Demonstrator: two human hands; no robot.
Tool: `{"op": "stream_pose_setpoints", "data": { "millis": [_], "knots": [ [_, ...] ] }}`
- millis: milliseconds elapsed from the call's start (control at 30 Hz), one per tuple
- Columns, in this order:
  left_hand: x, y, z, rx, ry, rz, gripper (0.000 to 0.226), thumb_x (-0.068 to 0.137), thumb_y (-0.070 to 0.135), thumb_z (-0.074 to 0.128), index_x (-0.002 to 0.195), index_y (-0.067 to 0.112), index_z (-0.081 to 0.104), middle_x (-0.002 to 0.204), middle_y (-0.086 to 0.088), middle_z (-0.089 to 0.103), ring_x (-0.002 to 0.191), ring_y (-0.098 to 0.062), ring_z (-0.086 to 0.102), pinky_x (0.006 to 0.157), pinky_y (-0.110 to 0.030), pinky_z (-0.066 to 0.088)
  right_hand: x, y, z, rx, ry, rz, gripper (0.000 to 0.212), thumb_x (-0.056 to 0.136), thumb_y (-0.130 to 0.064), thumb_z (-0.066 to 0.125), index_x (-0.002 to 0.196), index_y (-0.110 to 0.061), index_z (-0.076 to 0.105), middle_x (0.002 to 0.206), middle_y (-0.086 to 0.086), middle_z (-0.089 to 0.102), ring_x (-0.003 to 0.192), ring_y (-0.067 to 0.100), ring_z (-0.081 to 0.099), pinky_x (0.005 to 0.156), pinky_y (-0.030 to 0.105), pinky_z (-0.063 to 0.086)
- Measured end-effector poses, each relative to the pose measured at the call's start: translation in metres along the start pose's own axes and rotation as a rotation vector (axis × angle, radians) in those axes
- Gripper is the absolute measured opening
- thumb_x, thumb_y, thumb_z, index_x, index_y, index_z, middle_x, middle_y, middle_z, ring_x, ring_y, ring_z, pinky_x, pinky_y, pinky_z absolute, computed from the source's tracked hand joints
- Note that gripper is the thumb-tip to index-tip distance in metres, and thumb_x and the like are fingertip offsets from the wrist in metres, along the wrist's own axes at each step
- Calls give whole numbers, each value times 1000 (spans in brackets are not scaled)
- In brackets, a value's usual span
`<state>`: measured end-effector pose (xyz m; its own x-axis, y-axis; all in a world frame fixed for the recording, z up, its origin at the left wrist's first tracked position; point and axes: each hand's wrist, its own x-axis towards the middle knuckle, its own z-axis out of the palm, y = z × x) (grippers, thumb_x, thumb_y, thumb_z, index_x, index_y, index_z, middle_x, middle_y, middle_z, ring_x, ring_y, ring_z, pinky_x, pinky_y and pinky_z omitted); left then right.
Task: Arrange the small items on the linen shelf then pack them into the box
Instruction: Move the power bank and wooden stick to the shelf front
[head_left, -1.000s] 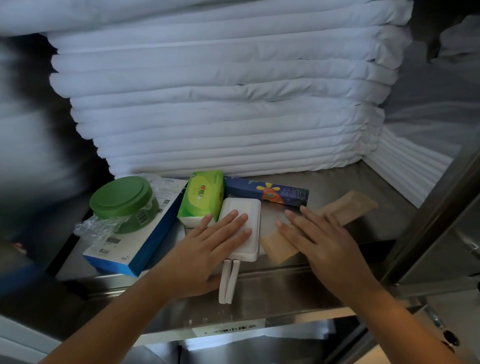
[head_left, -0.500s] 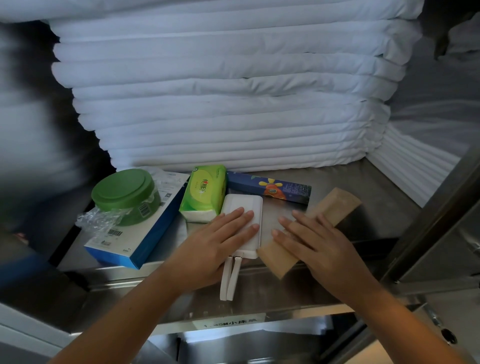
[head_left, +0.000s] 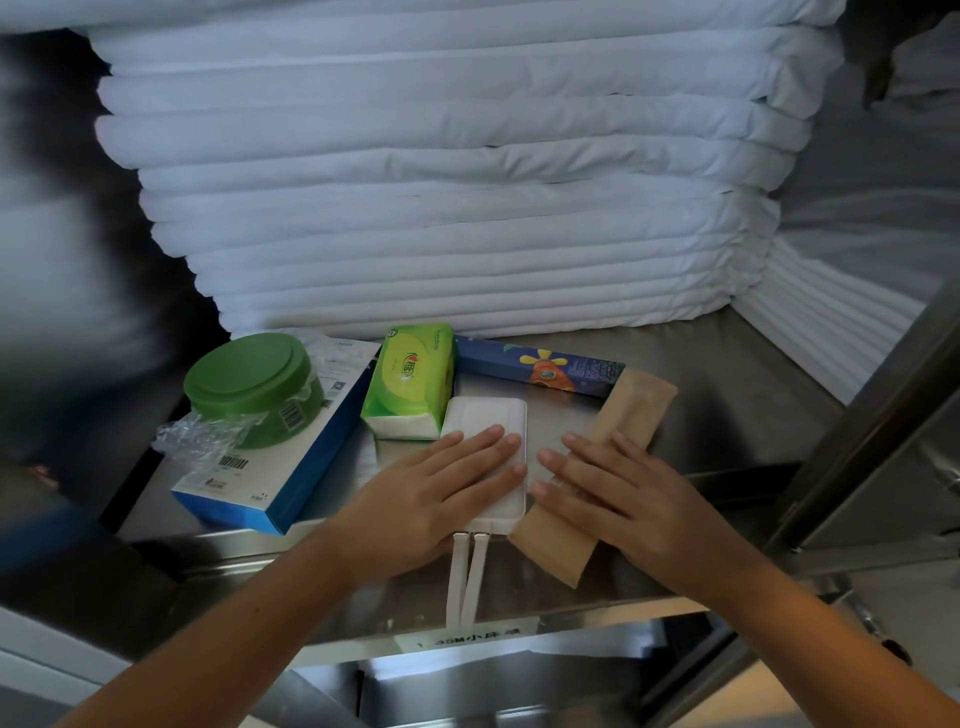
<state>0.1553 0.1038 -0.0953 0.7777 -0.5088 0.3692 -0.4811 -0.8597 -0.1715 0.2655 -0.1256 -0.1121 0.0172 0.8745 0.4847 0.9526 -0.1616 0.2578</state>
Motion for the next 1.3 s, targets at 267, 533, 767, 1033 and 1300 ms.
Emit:
{"op": "stream_pose_setpoints", "data": {
  "millis": [267,533,767,1033,1300],
  "knots": [
    [-2,5,-6,50,27,50,39,88,10,43,123,-3,54,128,-23,53,120,-36,49,97,-47,44,5,-2,-6,-25,25,-55,36,101,-18,25,134,-17,40,131,12,54,119,34,52,92,53,44],
    [-9,30,-20,139,0,-52,39,85,9,51,122,-2,55,127,-21,55,118,-33,52,93,-41,47,5,3,-13,69,69,-132,36,97,-19,33,133,-17,37,133,11,52,121,34,50,93,53,44],
    [-5,66,-36,258,-40,-206,39,101,14,25,121,-2,54,125,-21,56,116,-32,54,94,-40,44,6,16,-16,170,127,-263,38,102,-19,23,131,-17,47,129,13,55,118,36,52,91,52,44],
    [-23,118,-53,338,-148,-461,70,71,8,78,130,2,42,130,-22,51,120,-36,50,86,-48,52,14,8,-12,277,195,-434,37,91,-14,42,125,-17,57,123,11,60,113,34,57,87,50,49],
    [-59,183,-89,450,-82,-655,38,100,10,26,120,-6,55,125,-25,54,117,-38,52,90,-45,50,32,-41,-24,374,273,-621,42,98,-7,28,120,-14,62,122,12,62,112,34,57,86,51,49]
  ]
}}
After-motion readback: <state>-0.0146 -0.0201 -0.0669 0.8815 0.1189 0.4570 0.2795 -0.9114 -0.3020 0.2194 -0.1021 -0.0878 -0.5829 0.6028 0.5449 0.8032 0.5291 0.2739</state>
